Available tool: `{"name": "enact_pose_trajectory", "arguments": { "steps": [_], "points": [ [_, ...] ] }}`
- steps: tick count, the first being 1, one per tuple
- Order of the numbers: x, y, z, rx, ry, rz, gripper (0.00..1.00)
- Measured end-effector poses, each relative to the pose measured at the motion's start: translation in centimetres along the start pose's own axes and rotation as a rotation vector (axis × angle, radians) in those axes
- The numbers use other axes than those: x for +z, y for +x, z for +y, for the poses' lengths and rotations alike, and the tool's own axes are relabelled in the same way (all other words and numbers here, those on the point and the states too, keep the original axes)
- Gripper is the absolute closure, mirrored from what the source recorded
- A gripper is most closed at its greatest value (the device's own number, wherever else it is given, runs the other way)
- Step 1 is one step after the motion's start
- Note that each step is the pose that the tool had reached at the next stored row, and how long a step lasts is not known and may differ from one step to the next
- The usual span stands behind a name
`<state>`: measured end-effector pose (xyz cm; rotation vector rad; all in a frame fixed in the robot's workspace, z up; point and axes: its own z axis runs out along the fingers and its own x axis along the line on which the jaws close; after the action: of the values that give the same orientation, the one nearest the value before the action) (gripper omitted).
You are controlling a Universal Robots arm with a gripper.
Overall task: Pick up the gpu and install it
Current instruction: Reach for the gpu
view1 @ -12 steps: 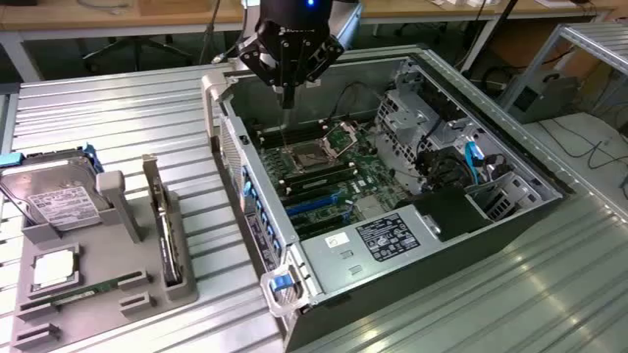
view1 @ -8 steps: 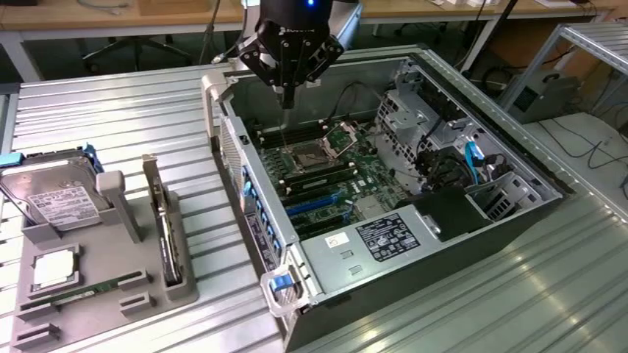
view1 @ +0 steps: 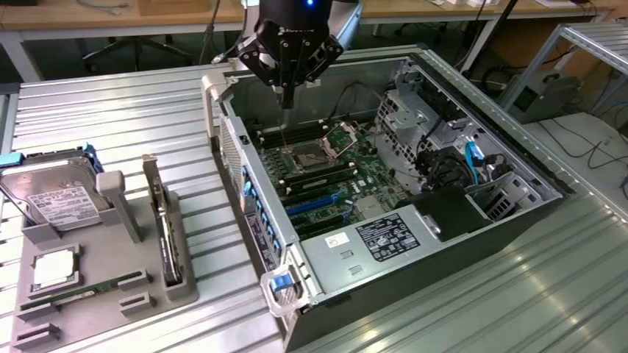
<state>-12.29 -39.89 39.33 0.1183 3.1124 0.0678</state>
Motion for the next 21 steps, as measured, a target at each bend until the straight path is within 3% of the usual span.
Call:
{"name": "enact_pose_trajectory", "arguments": {
  "steps": [7,21],
  "points": [
    [-0.03,0.9,-0.07,0.000,0.0001,0.0001,0.89],
    [-0.11,3.9,-0.29,0.000,0.0001,0.0001,0.89]
  ]
}}
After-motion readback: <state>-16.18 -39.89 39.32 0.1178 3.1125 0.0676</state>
